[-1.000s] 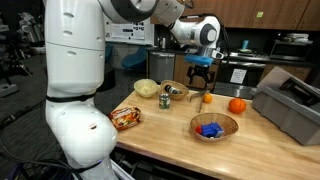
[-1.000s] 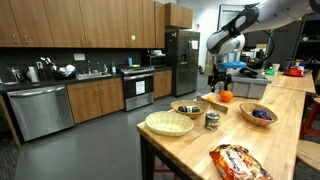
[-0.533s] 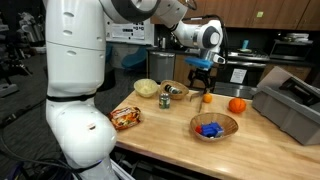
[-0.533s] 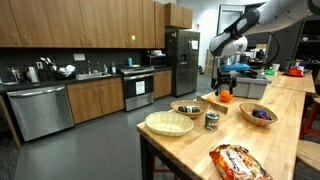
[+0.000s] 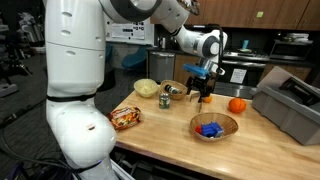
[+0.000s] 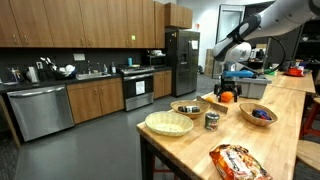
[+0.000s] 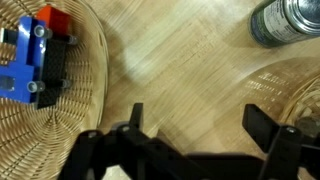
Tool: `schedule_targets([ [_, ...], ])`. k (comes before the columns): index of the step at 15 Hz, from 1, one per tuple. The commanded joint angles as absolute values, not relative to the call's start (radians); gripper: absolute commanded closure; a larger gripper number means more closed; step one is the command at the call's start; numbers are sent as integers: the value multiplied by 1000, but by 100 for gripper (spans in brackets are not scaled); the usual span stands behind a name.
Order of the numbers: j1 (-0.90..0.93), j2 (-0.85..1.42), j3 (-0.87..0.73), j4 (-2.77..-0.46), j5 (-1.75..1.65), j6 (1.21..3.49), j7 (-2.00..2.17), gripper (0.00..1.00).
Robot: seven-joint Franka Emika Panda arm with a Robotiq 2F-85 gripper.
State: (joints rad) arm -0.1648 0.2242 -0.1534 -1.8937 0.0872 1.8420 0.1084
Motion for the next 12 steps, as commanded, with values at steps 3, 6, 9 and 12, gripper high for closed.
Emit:
schedule_targets([
  [3,-168,172,-169,-1946,112,1922,173,0],
  [6,-162,171,-174,-1940,68,1996,186,0],
  [9,-163,167,-176,-1950,60,2027,210,0],
  [12,-157,155,-171,-1977,78,2016,260,0],
])
